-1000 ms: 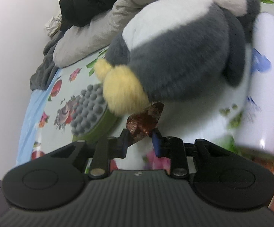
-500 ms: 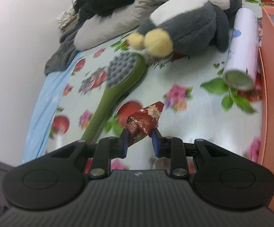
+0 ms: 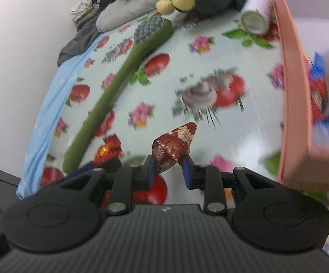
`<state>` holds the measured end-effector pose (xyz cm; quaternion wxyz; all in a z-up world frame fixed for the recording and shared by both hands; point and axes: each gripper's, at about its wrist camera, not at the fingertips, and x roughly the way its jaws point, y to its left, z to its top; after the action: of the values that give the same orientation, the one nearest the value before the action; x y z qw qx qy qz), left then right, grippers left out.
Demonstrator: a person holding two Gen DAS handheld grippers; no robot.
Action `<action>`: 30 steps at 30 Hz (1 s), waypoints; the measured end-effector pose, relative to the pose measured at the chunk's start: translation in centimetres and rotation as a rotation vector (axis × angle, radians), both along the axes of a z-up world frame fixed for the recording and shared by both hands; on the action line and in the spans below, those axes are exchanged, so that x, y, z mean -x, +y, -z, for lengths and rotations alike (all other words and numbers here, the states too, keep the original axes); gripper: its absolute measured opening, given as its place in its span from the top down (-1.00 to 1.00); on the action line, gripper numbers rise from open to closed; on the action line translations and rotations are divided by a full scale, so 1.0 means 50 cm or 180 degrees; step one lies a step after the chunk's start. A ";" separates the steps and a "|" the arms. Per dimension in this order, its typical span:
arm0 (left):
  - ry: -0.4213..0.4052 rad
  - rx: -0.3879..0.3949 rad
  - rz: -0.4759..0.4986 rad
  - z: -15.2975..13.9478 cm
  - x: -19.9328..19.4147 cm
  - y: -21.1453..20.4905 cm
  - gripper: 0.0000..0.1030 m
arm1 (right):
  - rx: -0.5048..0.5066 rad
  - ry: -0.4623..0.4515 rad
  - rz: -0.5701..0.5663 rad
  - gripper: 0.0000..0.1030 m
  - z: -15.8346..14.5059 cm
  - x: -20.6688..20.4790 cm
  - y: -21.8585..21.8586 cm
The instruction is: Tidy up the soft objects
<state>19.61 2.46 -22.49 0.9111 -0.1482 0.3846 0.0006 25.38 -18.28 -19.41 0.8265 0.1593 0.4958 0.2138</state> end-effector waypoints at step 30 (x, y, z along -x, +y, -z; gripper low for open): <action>0.0279 0.0025 -0.0109 0.006 0.031 0.027 -0.15 | 0.0290 -0.0647 0.0020 -0.05 0.021 0.062 0.020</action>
<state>18.07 3.83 -22.79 0.8926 -0.1583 0.4216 0.0212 22.30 -17.28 -20.46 0.8795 0.1007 0.4182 0.2035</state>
